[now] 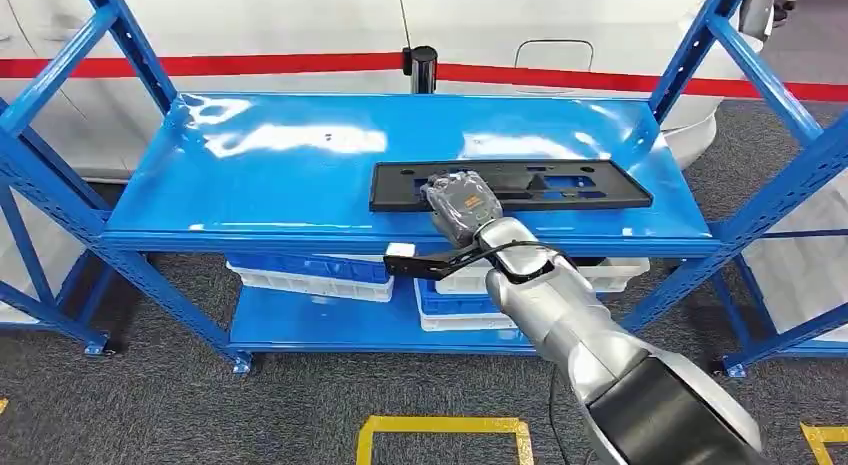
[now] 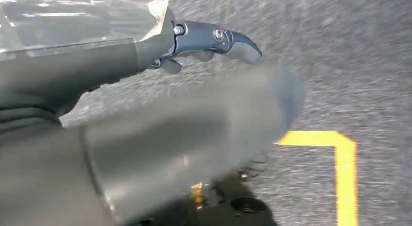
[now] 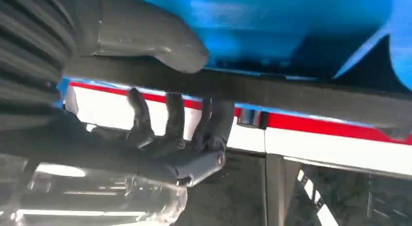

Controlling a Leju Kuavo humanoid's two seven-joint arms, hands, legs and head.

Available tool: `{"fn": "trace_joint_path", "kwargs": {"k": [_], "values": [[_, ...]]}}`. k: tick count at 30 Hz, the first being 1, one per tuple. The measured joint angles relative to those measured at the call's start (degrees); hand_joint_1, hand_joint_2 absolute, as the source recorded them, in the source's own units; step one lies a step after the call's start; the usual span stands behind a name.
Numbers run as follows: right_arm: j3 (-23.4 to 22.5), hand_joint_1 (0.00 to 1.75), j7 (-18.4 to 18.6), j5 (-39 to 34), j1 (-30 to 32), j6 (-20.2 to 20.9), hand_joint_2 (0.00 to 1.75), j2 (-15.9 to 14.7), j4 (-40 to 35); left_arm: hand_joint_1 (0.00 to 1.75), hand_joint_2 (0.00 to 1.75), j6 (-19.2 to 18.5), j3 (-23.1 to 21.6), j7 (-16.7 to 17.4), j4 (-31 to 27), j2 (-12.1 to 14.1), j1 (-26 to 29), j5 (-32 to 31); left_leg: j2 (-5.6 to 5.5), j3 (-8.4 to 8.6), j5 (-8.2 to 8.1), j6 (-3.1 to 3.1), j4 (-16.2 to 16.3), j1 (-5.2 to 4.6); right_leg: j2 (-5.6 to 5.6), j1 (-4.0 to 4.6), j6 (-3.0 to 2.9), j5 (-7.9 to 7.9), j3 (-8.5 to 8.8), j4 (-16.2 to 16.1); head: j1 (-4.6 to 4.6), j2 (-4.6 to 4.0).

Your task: Take the parts from the cabinet and place them on the table.

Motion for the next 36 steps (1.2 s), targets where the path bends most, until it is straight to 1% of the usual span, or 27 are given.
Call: {"fn": "trace_joint_path", "kwargs": {"k": [1, 2, 3, 7, 9, 11, 12, 15, 16, 19, 22, 26, 27, 30, 32, 33, 36], "values": [[-0.1, 1.75, -0.5, -0.3, 0.0, -0.4, 1.75, -0.2, 0.0, 0.00, 0.00, 0.3, 0.0, -0.7, 0.0, 0.0, 0.0, 0.0, 0.02, 0.03, 0.00, 0.00, 0.0, 0.01, 0.01, 0.00, 0.00, 0.00, -0.03, 0.0, 0.04, 0.00], [-0.3, 1.75, -0.9, -0.5, 0.0, -0.7, 1.75, -0.3, 0.0, 0.00, 0.00, 0.7, 0.0, -1.1, 0.0, 0.0, 0.0, 0.0, 0.03, 0.03, 0.00, 0.00, 0.0, 0.02, 0.01, 0.01, 0.00, 0.00, -0.04, 0.0, 0.00, 0.00], [-0.3, 1.75, -1.4, -0.7, 0.0, -0.9, 1.75, -0.4, 0.0, 0.00, 1.75, 1.3, 0.0, -1.4, 0.0, 0.0, 0.0, 0.0, 0.02, 0.03, 0.00, 0.00, 0.0, 0.04, 0.01, 0.01, 0.00, 0.00, -0.04, 0.0, 0.02, 0.00], [-0.4, 1.75, -3.1, -1.6, 0.0, -1.7, 1.75, -0.6, 0.0, 0.00, 1.75, 3.0, 0.5, -5.5, 0.0, -0.1, 0.1, 0.4, -0.02, 0.03, 0.04, 0.00, 0.0, 0.06, -0.02, 0.02, 0.01, 0.01, 0.00, 0.0, 0.02, 0.00], [-0.6, 1.75, -3.7, -2.2, 0.0, -2.1, 1.75, -0.6, 0.0, 0.00, 1.75, 3.3, 0.9, -6.7, 0.0, -0.2, 0.1, 0.5, 0.00, 0.03, 0.04, 0.00, 0.0, 0.05, -0.01, 0.02, 0.02, 0.02, 0.49, 0.0, 0.02, 0.00], [-1.1, 1.75, -4.6, -3.3, -0.1, -3.1, 1.75, -0.7, -0.2, 0.00, 1.75, 3.3, 1.1, -7.3, 0.0, -0.2, 0.1, 1.1, 0.00, 0.03, 0.06, 0.00, 0.0, 0.05, -0.01, 0.02, 0.04, 0.04, 0.49, 0.0, 0.02, 0.00], [-1.5, 1.75, -5.6, -4.5, -0.4, -3.8, 1.75, -0.7, -0.5, 0.00, 1.75, 3.4, 1.4, -7.5, 0.0, -0.2, 0.1, 1.2, 0.00, 0.03, 0.06, 0.00, 0.0, 0.05, -0.01, 0.02, 0.04, 0.04, 0.49, 0.0, 0.02, 0.00], [-4.2, 1.75, -10.8, -11.2, -1.8, -4.8, 1.75, -1.3, -3.4, 0.00, 1.75, 4.1, 2.1, -8.3, 0.0, -0.3, 0.2, 1.3, 0.04, 0.03, 0.05, 0.00, 0.0, 0.04, -0.01, 0.02, 0.04, 0.04, 0.46, 0.0, 0.02, 0.00], [-4.9, 1.75, -11.3, -12.3, -2.4, -4.7, 1.75, -1.4, -4.4, 0.00, 1.75, 4.3, 2.3, -8.4, 0.0, -0.3, 0.2, 1.3, 0.03, 0.03, 0.05, 0.00, 0.0, 0.04, -0.01, 0.02, 0.04, 0.04, 0.47, 0.0, 0.02, 0.00], [-6.5, 1.75, -11.7, -13.5, -3.5, -4.0, 1.75, -2.2, -8.3, 0.00, 1.75, 4.3, 2.8, -8.4, 0.0, -0.3, 0.2, 1.6, -0.03, 0.13, 0.05, 0.00, 0.0, 0.06, -0.05, 0.02, 0.01, 0.01, 0.08, 0.0, 0.02, 0.00], [-7.5, 1.75, -11.7, -14.1, -3.6, -3.6, 1.75, -3.4, -13.0, 0.00, 1.75, 4.1, 3.2, -8.2, 0.0, -0.4, 0.2, 1.8, -0.01, 0.12, 0.04, -0.01, 0.0, 0.05, -0.05, 0.02, 0.01, 0.01, 0.07, 0.0, 0.04, 0.00], [-8.0, 1.75, -11.7, -14.1, -3.6, -3.3, 1.75, -4.2, -15.8, 0.00, 1.75, 4.1, 3.4, -8.2, 0.0, -0.4, 0.2, 1.8, 0.00, 0.12, 0.04, 0.00, 0.0, 0.05, -0.04, 0.02, 0.02, 0.02, 0.07, 0.0, 0.02, 0.00], [-8.1, 1.75, -11.6, -14.0, -3.6, -3.3, 1.75, -4.5, -16.4, 0.00, 1.75, 4.1, 3.5, -7.9, 0.0, -0.4, 0.2, 1.9, -0.01, 0.12, 0.04, 0.00, 0.0, 0.05, -0.04, 0.01, 0.02, 0.02, 0.07, 0.0, 0.02, 0.00], [-8.1, 1.75, -11.2, -15.3, -3.5, -3.3, 1.75, -5.6, -18.6, 0.00, 1.75, 4.1, 3.8, -4.4, 0.0, -0.5, 0.2, 2.3, -0.02, 0.12, 0.04, 0.00, 0.0, 0.05, -0.05, 0.01, 0.02, 0.02, 0.10, 0.0, 0.02, 0.00], [-8.1, 1.75, -10.6, -15.9, -3.5, -3.3, 1.75, -6.4, -19.8, 0.00, 1.75, 4.9, 4.0, -1.5, 0.0, -0.5, 0.2, 2.1, -0.02, 0.11, 0.04, 0.00, 0.0, 0.04, -0.05, 0.01, 0.02, 0.02, 0.22, 0.0, 0.02, 0.00], [-8.1, 1.75, -10.4, -16.1, -3.4, -3.3, 1.75, -6.7, -20.3, 0.00, 1.75, 5.0, 4.1, 0.1, 0.0, -0.6, 0.2, 1.9, -0.02, 0.07, 0.00, 0.03, 0.1, -0.05, -0.05, -0.16, 0.08, 0.05, 0.51, -0.1, 0.02, 0.00], [-7.9, 1.75, -10.2, -16.5, -2.9, -3.3, 1.75, -7.4, -20.5, 0.00, 1.75, 6.3, 4.1, 2.6, 0.0, -0.6, 0.1, 0.4, -0.01, 0.07, -0.04, 0.08, 0.1, -0.12, -0.04, -0.26, 0.10, 0.06, 0.54, -0.1, 0.02, 0.00]]}}
